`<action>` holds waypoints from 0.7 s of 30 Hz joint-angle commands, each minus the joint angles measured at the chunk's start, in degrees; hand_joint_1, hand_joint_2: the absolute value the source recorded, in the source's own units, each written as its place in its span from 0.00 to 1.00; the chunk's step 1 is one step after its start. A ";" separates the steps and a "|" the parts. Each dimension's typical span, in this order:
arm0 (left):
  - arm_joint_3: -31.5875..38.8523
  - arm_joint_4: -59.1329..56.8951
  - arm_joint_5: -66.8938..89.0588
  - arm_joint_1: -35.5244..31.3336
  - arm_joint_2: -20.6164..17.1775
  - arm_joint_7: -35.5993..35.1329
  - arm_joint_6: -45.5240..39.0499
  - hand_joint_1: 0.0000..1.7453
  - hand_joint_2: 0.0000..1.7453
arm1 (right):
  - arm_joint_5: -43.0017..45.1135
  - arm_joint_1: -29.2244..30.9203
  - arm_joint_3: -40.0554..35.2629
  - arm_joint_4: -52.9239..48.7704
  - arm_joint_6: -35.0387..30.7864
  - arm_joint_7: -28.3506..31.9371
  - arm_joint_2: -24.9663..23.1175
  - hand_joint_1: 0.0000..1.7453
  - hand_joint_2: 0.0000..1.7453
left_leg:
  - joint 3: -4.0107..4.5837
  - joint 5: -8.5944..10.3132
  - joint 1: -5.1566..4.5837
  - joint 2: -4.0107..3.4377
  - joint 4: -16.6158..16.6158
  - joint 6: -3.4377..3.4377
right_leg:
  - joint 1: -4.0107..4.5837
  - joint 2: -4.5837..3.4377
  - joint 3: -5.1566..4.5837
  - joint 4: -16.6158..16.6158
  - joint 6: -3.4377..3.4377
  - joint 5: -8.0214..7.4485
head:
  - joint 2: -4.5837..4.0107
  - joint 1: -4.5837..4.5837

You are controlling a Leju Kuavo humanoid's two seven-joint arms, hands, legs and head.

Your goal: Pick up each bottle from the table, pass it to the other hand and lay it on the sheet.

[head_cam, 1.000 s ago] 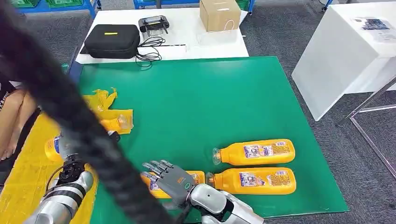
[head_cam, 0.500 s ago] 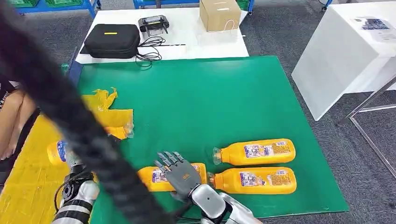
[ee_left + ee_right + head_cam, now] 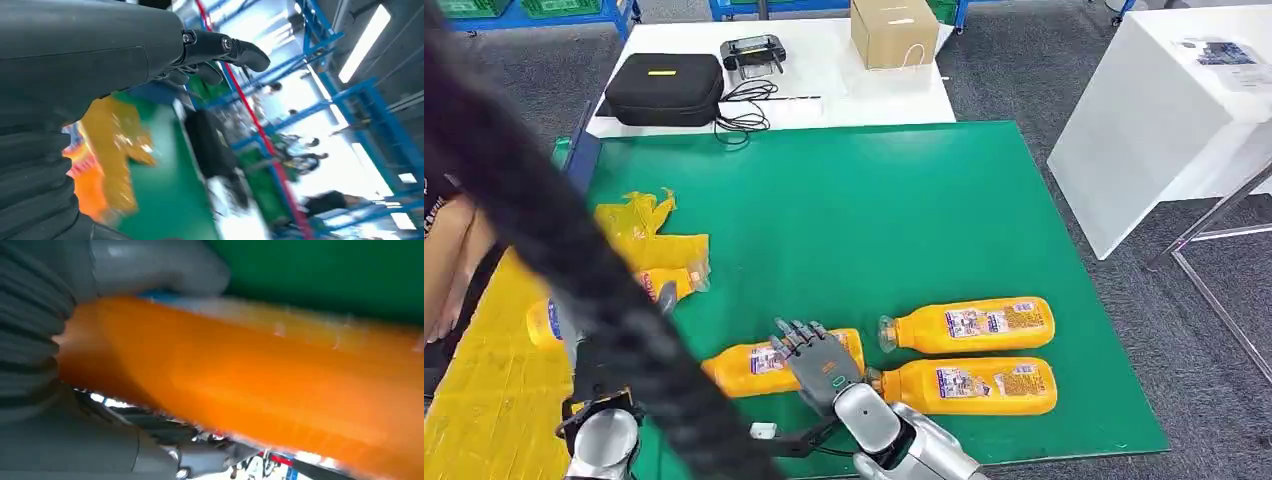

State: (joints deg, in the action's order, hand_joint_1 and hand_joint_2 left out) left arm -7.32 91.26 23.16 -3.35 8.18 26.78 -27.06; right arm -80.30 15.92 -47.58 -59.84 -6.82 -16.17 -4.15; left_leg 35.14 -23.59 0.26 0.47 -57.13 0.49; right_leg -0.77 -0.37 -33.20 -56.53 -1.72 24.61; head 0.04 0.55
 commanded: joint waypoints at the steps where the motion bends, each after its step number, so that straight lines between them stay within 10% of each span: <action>1: -1.37 7.44 -5.03 2.38 0.10 2.13 2.28 0.00 1.00 | 0.56 2.91 1.65 10.52 0.04 -0.03 -1.09 0.92 1.00 | -0.12 -0.02 0.04 0.01 0.02 0.00 | 0.06 0.05 0.14 0.07 0.02 0.01 | 0.00 0.00; 12: -0.36 12.75 -8.56 5.82 -0.39 2.98 4.23 0.00 1.00 | 2.03 5.56 2.44 13.78 -0.97 0.53 -3.06 1.00 1.00 | -0.28 -0.01 0.04 0.01 0.04 -0.01 | 0.06 0.05 0.31 0.08 0.04 0.00 | 0.00 0.00; 21: -3.03 12.89 -11.96 8.71 -1.58 0.36 12.60 0.00 1.00 | 11.14 -3.62 12.28 -7.33 -19.53 7.63 -3.42 1.00 1.00 | -0.25 -0.03 0.01 0.05 0.02 0.01 | 0.03 0.09 0.28 0.06 0.03 0.04 | 0.00 0.00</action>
State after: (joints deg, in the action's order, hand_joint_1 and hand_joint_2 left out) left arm -8.13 104.37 13.81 3.07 8.22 29.64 -20.89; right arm -76.83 19.94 -45.24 -52.61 -13.62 -15.54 -7.50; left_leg 34.93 -23.58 0.25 0.50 -57.13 0.50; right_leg -0.76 -0.36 -32.98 -56.52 -1.72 24.61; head 0.04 0.55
